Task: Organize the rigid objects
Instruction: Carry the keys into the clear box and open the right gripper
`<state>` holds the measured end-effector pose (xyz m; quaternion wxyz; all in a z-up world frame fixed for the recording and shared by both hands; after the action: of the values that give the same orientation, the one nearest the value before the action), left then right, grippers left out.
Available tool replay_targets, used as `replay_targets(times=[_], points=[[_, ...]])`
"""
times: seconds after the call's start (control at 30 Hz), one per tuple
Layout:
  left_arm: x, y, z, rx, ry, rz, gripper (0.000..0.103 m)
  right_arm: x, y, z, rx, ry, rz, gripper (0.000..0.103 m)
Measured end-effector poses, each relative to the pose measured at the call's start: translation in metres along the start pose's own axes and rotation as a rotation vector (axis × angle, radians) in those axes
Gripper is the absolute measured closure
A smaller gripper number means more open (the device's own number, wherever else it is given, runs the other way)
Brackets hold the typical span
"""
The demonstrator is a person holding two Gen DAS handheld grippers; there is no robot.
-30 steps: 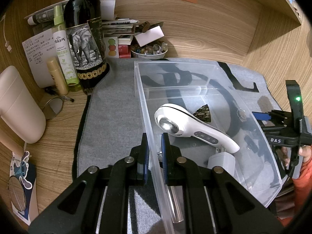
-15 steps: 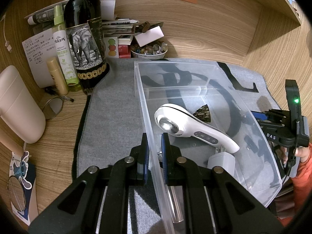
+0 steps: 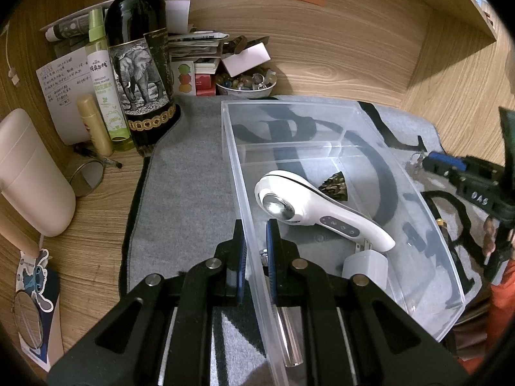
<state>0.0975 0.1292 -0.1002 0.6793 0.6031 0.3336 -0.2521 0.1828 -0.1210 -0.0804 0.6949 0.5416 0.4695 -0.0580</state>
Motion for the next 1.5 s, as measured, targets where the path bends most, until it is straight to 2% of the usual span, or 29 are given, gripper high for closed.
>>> replay_targets(times=[0.5, 0.8, 1.0, 1.13, 1.5], points=[[0.000, 0.000, 0.000, 0.001, 0.000, 0.001, 0.092, -0.048, 0.036, -0.030, -0.054, 0.051, 0.174, 0.081], [0.000, 0.000, 0.000, 0.002, -0.001, 0.001, 0.092, -0.064, 0.049, -0.069, -0.138, 0.142, 0.234, 0.081], [0.000, 0.000, 0.000, 0.002, -0.001, 0.001, 0.092, -0.052, 0.046, -0.099, -0.201, 0.213, 0.196, 0.081], [0.000, 0.000, 0.000, 0.003, 0.000, 0.001, 0.092, -0.035, 0.041, -0.114, -0.228, 0.251, 0.140, 0.081], [0.000, 0.000, 0.001, 0.002, -0.002, 0.002, 0.092, 0.007, 0.023, -0.137, -0.297, 0.289, -0.020, 0.081]])
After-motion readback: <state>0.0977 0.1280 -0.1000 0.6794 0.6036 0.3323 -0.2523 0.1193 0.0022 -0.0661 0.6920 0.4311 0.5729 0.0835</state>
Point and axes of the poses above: each gripper's, at about its wrist camera, not at the fingertips, and x roughly the way its jaws point, z to its right, y to its top, the point moved 1 cm from there along x, roughly the way its jaws point, and after that the axes turned 3 degrees about y, right-handed, at the moved point
